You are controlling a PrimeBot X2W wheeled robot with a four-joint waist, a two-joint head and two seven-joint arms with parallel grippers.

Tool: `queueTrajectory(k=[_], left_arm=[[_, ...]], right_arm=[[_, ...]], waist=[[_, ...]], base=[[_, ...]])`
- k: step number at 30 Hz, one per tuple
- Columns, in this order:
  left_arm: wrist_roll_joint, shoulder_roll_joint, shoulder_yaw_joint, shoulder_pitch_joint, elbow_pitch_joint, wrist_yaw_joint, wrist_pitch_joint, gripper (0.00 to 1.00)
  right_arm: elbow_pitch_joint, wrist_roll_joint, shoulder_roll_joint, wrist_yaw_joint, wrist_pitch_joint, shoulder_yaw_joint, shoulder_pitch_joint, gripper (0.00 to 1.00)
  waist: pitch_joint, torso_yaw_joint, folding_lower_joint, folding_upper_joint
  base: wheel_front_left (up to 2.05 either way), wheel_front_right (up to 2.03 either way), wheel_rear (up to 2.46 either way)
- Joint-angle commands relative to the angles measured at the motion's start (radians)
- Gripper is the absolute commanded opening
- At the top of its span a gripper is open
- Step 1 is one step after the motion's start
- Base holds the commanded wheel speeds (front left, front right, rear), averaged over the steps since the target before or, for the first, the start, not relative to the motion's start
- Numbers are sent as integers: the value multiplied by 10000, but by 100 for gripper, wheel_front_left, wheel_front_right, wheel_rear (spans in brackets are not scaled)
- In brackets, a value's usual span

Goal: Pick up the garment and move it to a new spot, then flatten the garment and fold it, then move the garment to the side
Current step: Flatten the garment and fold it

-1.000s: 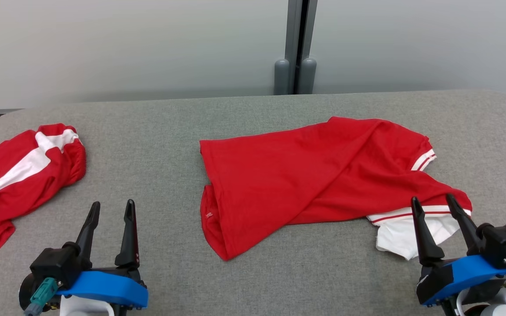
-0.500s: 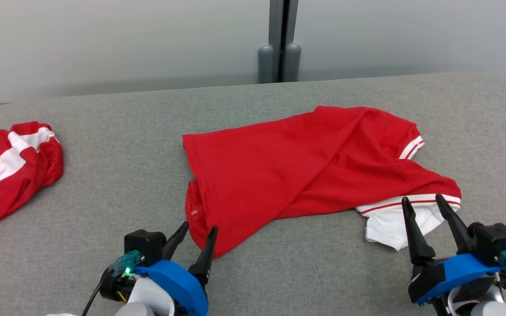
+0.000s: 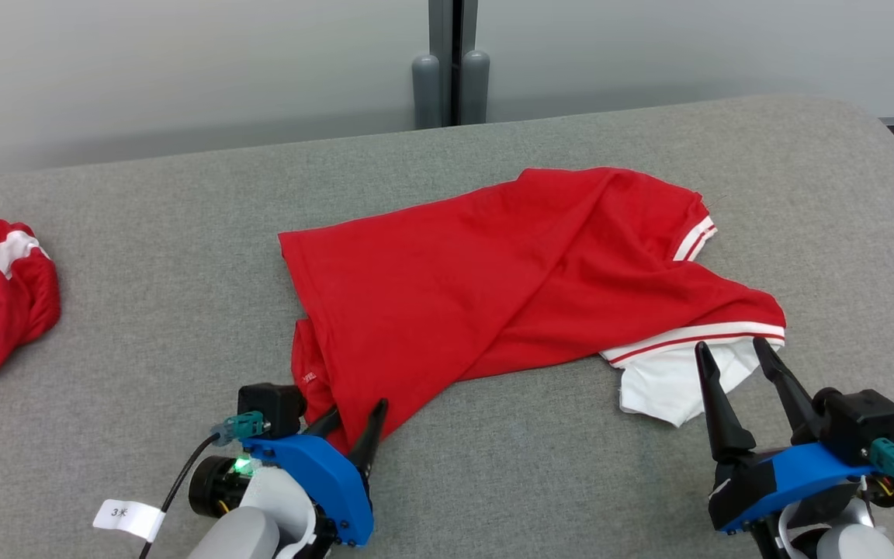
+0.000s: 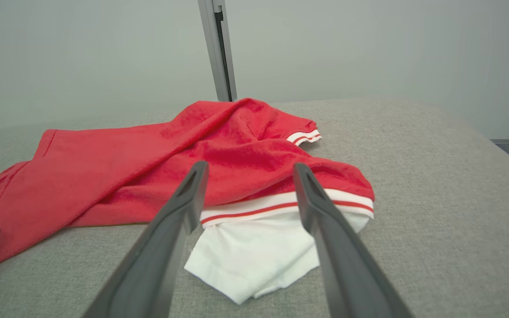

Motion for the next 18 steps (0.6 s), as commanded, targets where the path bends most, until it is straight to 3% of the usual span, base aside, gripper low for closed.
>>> queueTrajectory(k=[1, 9, 18], left_arm=[[-83, 36, -5, -193, -50, -71, -122, 0], [-790, 52, 9, 159, -1101, -303, -233, 0], [-2472, 565, 263, 955, -4910, -350, 322, 0]], right_arm=[[28, 18, -3, 5, -59, -16, -132, 100], [61, 0, -3, 5, -67, -23, -70, 100], [-101, -9, -4, 5, 48, -6, 96, 100]], waist=[[-13, -2, -1, 0], [-181, 276, -1, 0], [-323, 635, -1, 0]], base=[[0, 0, 0], [0, 0, 0], [0, 0, 0]])
